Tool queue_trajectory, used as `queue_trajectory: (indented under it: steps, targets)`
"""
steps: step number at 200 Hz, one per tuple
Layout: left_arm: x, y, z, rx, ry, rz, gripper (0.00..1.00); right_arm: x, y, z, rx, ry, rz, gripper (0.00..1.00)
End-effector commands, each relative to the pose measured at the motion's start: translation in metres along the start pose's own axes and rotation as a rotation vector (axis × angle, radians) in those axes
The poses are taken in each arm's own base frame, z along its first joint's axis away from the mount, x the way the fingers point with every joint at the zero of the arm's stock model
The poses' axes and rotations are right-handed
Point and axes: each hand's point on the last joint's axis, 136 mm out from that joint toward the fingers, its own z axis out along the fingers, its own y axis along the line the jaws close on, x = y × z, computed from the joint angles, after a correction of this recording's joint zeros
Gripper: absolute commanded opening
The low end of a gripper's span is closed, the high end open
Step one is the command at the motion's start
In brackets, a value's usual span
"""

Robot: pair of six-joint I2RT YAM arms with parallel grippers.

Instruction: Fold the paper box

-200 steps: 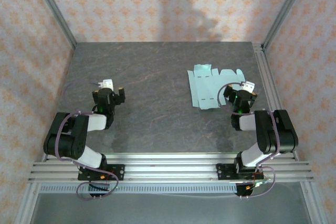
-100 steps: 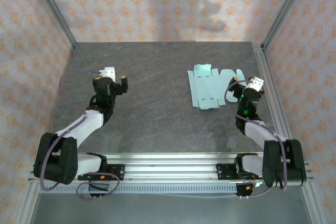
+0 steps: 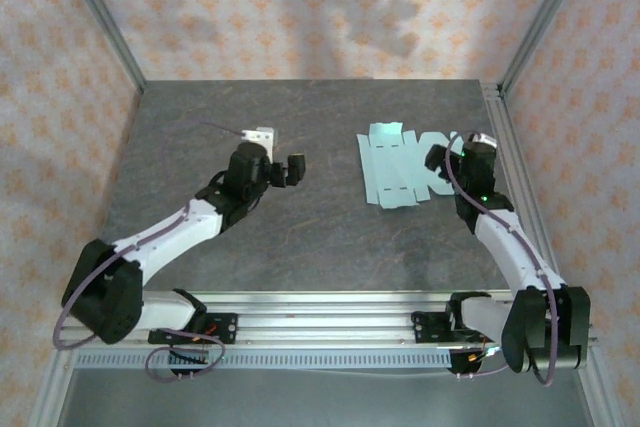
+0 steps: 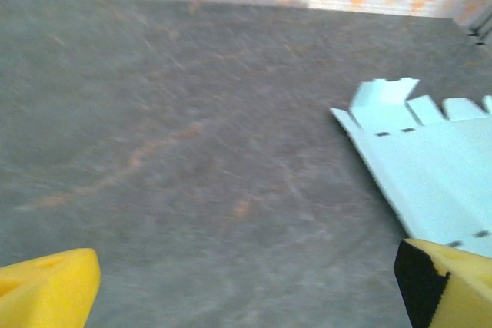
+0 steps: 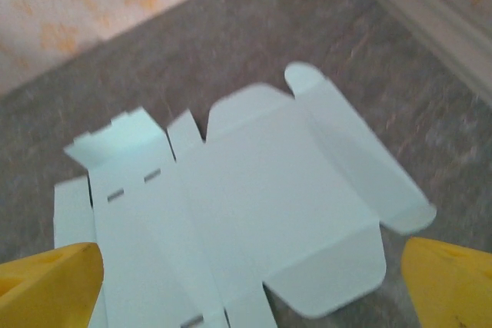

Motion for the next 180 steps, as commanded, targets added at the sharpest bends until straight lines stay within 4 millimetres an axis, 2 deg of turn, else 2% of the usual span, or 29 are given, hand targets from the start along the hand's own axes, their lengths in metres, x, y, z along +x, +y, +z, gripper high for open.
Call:
queue_trajectory:
  steps: [1,37,61,83,94,98,121,166,180]
  targets:
    - [0.022,-0.037,0.012,0.063,0.129,-0.224,1.0,0.02,-0.001,-0.012,-0.021,0.053,0.019,0.99]
    - [0.042,-0.07,0.043,0.07,0.244,-0.382,1.0,0.026,0.006,-0.02,-0.082,0.059,0.014,0.99]
    - [0.045,-0.091,0.064,0.064,0.29,-0.411,1.0,0.028,0.015,-0.021,-0.128,0.08,0.019,0.99]
    - [0.058,-0.11,0.087,0.052,0.381,-0.4,0.87,0.026,0.02,-0.023,-0.149,0.083,0.021,0.99]
    - [0.058,-0.121,0.096,0.068,0.412,-0.412,0.83,0.024,0.02,-0.024,-0.153,0.077,0.02,0.99]
    - [0.069,-0.122,0.106,0.058,0.438,-0.412,0.81,0.024,0.021,-0.024,-0.154,0.076,0.02,0.99]
    - [0.084,-0.129,0.129,0.051,0.482,-0.45,0.75,0.023,0.02,-0.027,-0.152,0.072,0.017,0.99]
    - [0.099,-0.142,0.162,0.053,0.526,-0.484,0.52,0.029,0.015,-0.032,-0.144,0.074,0.014,0.99]
    - [0.103,-0.144,0.169,0.05,0.536,-0.49,0.48,0.031,0.014,-0.032,-0.139,0.077,0.011,0.99]
